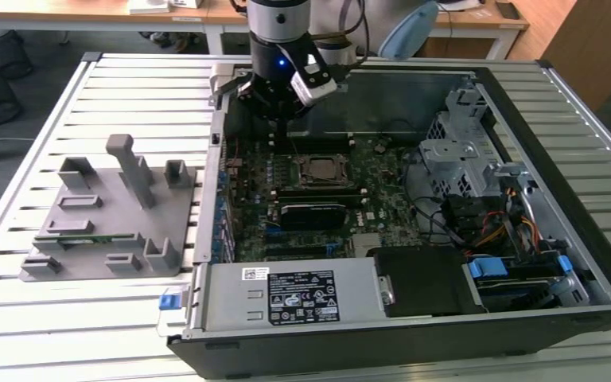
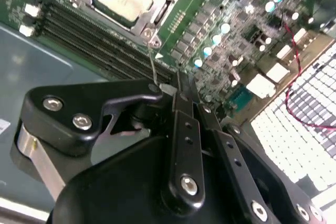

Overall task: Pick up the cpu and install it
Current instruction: 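Install the first cpu locking lever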

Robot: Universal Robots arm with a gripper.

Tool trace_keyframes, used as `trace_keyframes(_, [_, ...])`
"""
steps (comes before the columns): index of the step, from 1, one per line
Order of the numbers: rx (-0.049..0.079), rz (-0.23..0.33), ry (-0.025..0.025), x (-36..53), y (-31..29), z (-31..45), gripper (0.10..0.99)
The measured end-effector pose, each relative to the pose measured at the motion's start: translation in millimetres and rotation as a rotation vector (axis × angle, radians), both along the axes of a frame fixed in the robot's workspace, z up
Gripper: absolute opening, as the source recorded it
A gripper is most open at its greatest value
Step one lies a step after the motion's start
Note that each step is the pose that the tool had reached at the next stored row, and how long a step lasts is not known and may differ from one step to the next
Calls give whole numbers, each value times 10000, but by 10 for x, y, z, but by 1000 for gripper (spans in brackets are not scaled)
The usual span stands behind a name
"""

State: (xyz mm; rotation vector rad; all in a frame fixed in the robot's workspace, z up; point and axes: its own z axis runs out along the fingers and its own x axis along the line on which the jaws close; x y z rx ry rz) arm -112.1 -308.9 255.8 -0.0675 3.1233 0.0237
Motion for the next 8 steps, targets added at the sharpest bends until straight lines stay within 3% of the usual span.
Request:
trace_keyframes(3, [2, -2, 0, 61, 11, -3, 106])
trace_keyframes(8, [1, -1, 24, 272, 39, -7, 106])
